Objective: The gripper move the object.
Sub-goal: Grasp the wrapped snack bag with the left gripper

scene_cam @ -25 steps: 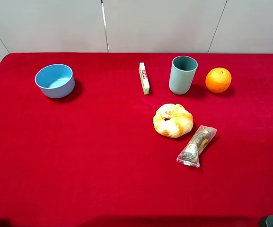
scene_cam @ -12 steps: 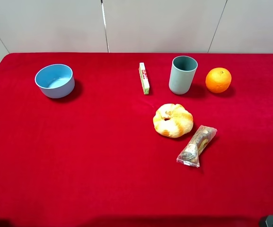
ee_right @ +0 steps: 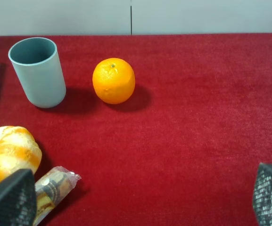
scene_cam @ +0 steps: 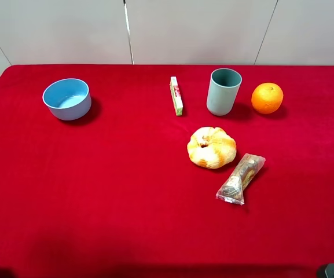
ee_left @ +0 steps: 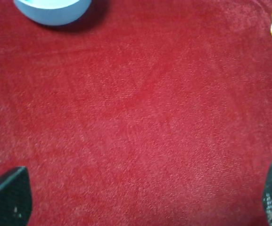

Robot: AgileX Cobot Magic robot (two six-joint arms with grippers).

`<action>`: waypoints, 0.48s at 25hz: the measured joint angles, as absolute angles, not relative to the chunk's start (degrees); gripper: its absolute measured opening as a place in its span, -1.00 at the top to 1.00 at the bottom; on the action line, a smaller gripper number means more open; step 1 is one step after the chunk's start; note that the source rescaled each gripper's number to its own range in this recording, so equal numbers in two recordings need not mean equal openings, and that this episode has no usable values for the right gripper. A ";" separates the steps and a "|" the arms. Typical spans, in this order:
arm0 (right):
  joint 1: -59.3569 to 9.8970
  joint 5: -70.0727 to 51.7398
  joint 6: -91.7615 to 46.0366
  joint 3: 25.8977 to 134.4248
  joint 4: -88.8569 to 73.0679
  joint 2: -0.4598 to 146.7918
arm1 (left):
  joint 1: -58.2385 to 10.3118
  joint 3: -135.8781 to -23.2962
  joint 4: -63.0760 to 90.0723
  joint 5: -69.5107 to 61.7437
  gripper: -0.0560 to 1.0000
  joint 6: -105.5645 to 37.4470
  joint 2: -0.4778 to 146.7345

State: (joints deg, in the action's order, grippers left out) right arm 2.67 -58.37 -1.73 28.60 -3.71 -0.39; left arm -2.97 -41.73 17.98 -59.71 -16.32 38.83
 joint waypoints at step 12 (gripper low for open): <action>2.67 -58.37 -1.73 28.60 -3.71 -0.39 | -13.55 -49.38 17.98 -58.24 -0.93 -15.18 54.10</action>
State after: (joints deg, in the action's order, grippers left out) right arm 2.67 -58.37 -1.73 28.60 -3.71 -0.39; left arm -13.55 -49.38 17.98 -58.24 -15.18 54.10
